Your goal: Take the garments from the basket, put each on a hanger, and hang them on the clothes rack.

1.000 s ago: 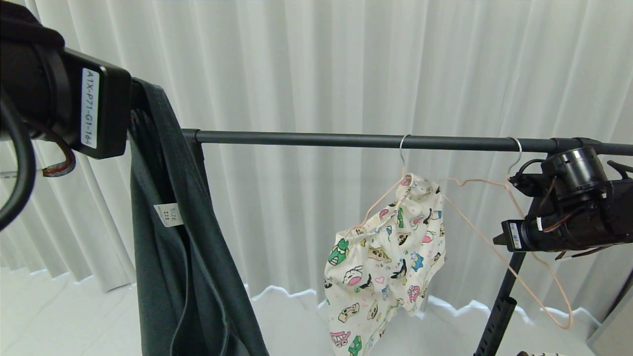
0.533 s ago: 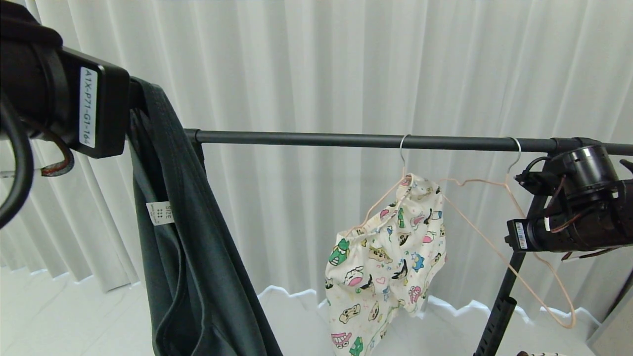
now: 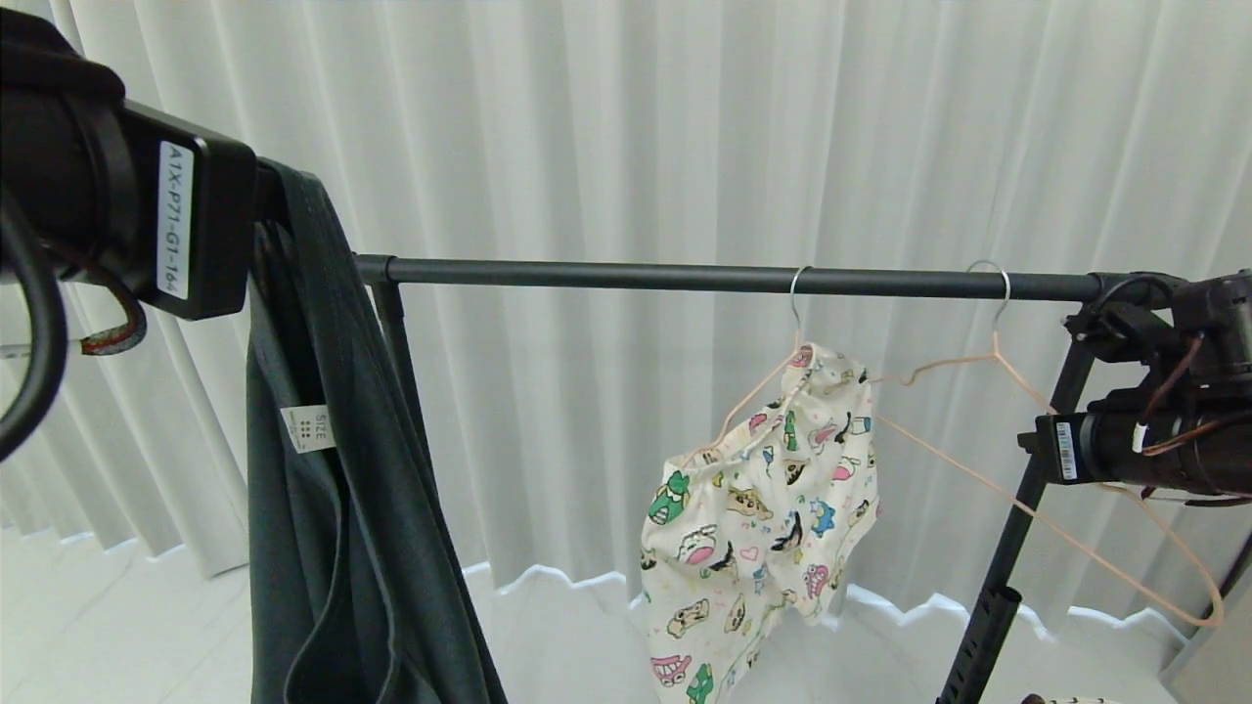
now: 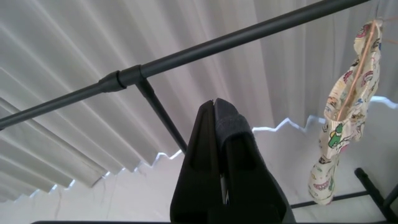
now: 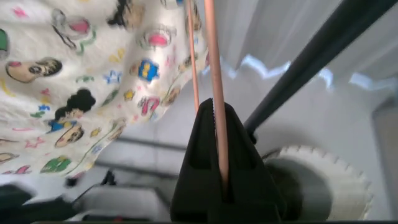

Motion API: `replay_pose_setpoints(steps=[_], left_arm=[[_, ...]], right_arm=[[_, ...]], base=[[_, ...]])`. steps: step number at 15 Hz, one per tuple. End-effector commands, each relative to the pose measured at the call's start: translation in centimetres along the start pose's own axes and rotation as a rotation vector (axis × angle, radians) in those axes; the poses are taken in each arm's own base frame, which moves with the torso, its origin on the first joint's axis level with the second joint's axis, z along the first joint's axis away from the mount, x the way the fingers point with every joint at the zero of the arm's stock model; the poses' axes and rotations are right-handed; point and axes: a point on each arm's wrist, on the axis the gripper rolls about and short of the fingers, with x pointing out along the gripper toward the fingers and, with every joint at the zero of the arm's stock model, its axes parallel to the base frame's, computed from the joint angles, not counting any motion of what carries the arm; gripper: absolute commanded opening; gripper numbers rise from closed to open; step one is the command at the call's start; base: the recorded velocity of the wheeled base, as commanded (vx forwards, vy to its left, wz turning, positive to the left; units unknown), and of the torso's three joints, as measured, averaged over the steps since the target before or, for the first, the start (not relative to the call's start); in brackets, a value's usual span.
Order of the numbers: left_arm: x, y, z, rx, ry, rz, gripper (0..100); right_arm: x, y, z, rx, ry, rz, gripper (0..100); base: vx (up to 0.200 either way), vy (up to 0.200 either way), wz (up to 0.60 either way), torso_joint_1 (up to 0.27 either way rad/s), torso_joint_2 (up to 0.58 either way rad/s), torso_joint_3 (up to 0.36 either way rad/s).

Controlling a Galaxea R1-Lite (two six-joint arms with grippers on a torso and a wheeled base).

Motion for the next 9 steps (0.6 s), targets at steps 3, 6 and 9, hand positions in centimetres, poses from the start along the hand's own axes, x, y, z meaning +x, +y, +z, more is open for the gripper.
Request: replay_pose_setpoints(steps=[3, 6, 9], left_arm=[[0.1, -0.1, -0.2, 0.003, 0.007, 0.000, 0], [0.2, -0.2, -0.2, 0.006, 0.010, -0.001, 0], [0.3, -0.2, -0.3, 0.007, 0.014, -0.001, 0]], right_arm=[[-1.6, -0.1, -0.4, -0.054, -0.083, 0.004, 0], [-2.2, -0.1, 0.2, -0.052, -0.149, 0.005, 0], [-2.5, 0.0, 0.5, -0.051, -0.208, 0.005, 0]], base=[[0.000, 0.000, 0.00, 0.000, 0.00, 0.000], [0.000, 0.000, 0.00, 0.000, 0.00, 0.000], [0.000, 0.000, 0.00, 0.000, 0.00, 0.000]])
